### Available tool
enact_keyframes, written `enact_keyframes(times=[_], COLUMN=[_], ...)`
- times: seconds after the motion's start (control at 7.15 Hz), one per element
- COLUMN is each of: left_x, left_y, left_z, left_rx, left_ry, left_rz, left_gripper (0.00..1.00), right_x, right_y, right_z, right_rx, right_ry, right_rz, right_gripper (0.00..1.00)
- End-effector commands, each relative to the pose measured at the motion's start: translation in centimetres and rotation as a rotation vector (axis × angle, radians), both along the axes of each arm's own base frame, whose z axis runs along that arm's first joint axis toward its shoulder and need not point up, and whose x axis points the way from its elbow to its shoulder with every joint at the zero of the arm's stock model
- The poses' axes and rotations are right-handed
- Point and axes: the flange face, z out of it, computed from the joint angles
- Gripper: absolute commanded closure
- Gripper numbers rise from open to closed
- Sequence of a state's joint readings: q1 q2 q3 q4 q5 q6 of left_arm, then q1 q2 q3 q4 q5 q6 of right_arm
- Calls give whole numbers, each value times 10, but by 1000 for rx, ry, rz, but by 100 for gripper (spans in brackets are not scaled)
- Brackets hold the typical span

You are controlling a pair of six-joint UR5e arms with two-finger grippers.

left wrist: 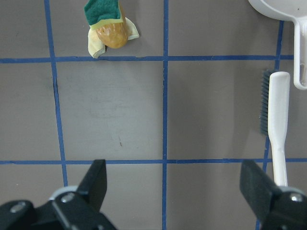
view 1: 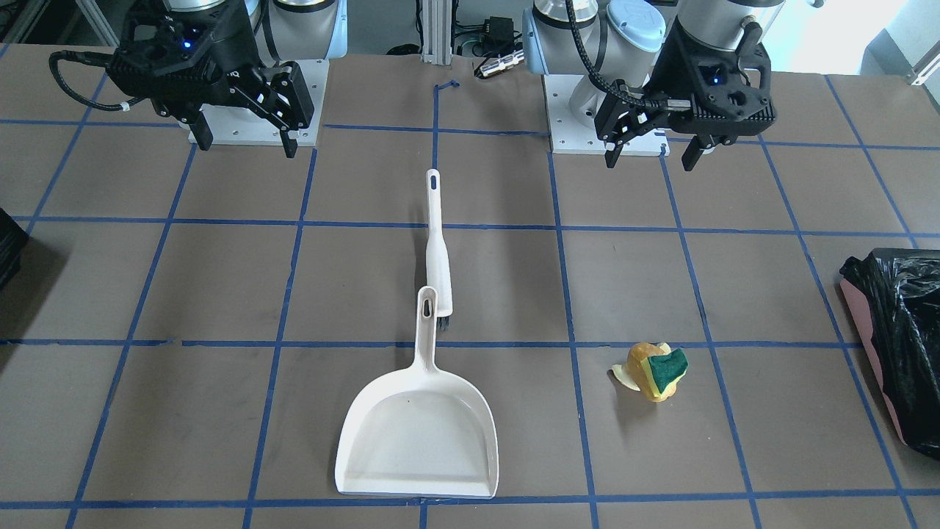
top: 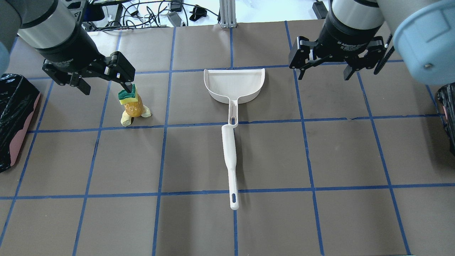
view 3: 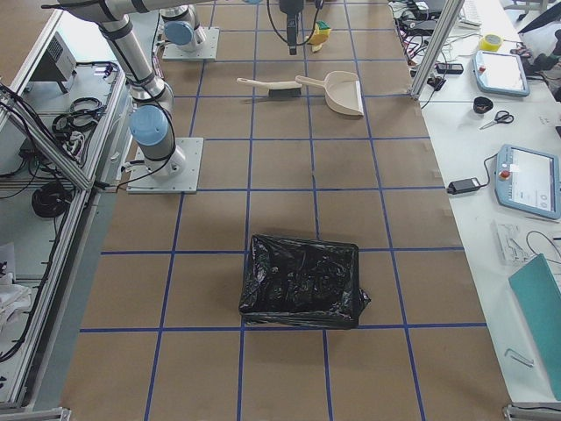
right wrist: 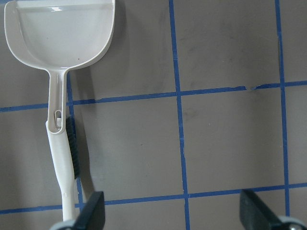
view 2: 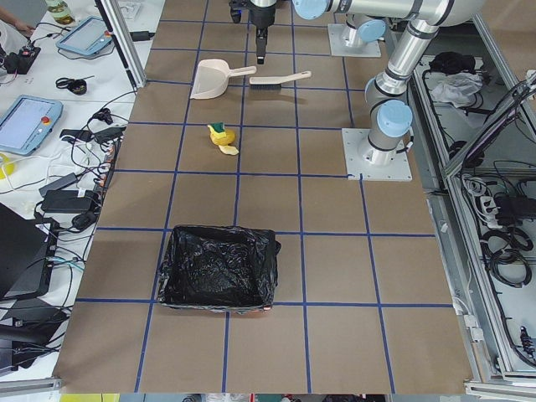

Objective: Sweep and dump trash in nearest bin

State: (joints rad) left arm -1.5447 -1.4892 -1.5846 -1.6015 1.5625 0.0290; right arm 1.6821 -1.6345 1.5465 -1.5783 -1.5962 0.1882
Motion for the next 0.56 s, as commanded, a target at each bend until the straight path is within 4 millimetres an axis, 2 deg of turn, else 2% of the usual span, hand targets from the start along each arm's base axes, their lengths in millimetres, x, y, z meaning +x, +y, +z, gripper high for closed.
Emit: enact_keyframes(times=[0.0,0.42], left_x=[0,0], left_y=[0,0], left_z=[-1,-1], left_rx=[3,2], left_ry=[-1,-1], left_rz=[0,0], left_gripper=[0,0], right_x=[1,1], right_y=[1,-2], right_z=[0,-7], right_rx=[1,16], right_ry=[-1,-1], right_rz=[2,0], right_gripper=[0,0])
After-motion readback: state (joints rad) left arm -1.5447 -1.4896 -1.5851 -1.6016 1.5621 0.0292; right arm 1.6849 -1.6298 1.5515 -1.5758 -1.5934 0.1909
